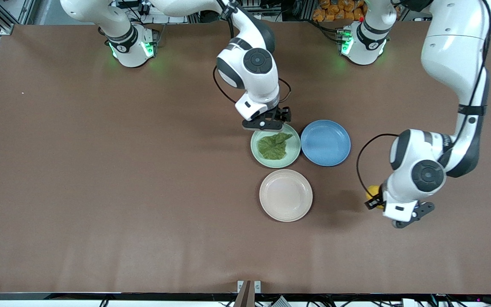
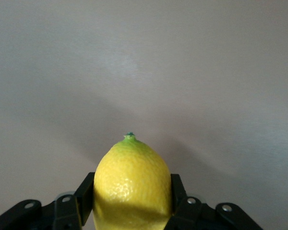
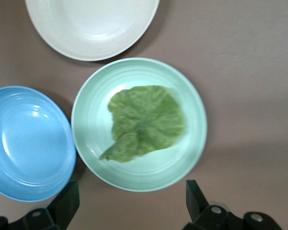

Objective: Pick lemon and lettuce from plates
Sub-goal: 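Lower the lemon onto the table while the right gripper grasps the lettuce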

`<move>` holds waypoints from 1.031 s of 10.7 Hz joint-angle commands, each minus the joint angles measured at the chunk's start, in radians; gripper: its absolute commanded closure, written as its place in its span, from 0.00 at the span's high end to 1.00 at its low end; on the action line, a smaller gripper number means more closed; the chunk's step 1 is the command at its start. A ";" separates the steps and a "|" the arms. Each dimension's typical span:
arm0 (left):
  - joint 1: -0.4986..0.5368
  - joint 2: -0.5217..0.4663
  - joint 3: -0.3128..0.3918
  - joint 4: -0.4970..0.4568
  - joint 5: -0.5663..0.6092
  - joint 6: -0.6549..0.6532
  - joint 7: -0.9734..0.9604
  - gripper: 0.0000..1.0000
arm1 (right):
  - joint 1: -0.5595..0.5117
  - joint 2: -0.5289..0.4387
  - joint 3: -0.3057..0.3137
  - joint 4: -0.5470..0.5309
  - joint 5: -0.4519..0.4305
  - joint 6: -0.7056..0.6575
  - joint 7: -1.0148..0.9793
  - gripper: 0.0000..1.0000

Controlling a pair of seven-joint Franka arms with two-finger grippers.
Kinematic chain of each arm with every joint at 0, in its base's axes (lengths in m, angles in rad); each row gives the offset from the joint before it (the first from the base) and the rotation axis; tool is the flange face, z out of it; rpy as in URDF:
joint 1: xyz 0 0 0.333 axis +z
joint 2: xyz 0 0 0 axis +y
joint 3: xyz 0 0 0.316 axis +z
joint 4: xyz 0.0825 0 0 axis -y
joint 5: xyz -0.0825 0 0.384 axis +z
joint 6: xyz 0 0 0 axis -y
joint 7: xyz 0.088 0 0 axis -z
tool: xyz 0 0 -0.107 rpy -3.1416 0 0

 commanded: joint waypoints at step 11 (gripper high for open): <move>0.094 0.003 -0.016 -0.051 0.009 -0.011 0.205 1.00 | 0.052 0.290 -0.015 0.229 -0.125 0.052 0.109 0.79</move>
